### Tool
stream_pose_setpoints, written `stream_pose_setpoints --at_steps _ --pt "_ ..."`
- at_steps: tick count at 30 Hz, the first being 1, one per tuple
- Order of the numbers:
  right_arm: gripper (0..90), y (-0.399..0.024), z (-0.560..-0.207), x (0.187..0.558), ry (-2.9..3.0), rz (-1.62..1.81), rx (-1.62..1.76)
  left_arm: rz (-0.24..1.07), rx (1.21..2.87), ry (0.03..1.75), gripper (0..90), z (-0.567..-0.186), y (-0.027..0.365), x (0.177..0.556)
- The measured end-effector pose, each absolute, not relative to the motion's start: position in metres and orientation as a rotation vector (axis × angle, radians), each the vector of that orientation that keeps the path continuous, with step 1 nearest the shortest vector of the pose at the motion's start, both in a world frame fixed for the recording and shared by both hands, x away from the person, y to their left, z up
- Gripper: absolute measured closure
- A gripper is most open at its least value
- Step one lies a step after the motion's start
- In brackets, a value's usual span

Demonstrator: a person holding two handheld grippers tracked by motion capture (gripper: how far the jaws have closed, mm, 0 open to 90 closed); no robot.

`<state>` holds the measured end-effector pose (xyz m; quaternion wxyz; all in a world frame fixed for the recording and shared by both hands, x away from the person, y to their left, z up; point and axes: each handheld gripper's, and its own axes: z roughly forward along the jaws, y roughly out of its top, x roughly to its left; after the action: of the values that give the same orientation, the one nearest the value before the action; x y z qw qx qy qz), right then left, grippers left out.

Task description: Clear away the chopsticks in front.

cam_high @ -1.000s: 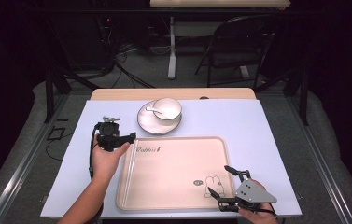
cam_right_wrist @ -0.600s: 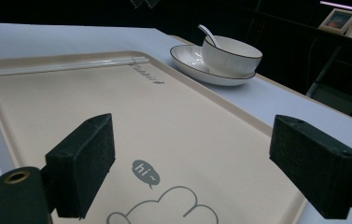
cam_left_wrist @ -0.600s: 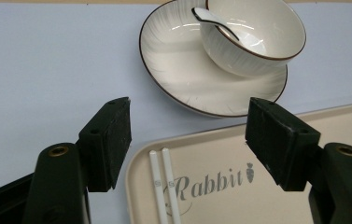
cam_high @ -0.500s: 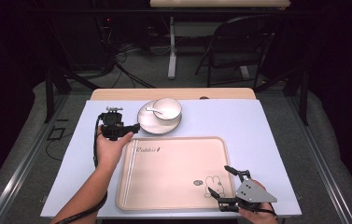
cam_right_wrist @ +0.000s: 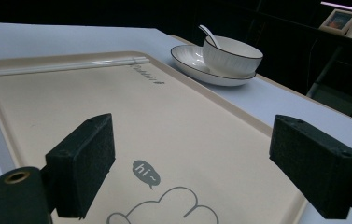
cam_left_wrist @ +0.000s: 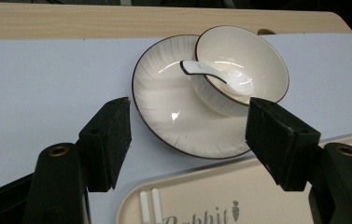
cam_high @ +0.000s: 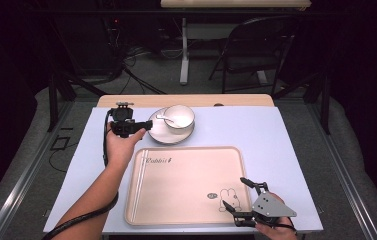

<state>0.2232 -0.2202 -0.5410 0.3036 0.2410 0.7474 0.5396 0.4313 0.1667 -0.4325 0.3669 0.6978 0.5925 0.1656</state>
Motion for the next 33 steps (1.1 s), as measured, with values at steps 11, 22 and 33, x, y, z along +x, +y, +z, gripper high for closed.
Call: stream_pose_setpoints --at_steps 11,22,33 --pt "13.5 -0.22 -0.541 0.223 1.981 1.431 0.638 0.395 1.741 1.566 31.7 -0.427 0.159 0.451" --pt "13.5 -0.22 -0.541 0.223 1.981 1.434 0.639 0.416 1.736 1.602 31.7 -0.423 0.146 0.471" --pt "13.5 -0.22 -0.541 0.223 1.981 1.438 0.641 0.405 1.723 1.628 31.6 -0.426 0.128 0.487"
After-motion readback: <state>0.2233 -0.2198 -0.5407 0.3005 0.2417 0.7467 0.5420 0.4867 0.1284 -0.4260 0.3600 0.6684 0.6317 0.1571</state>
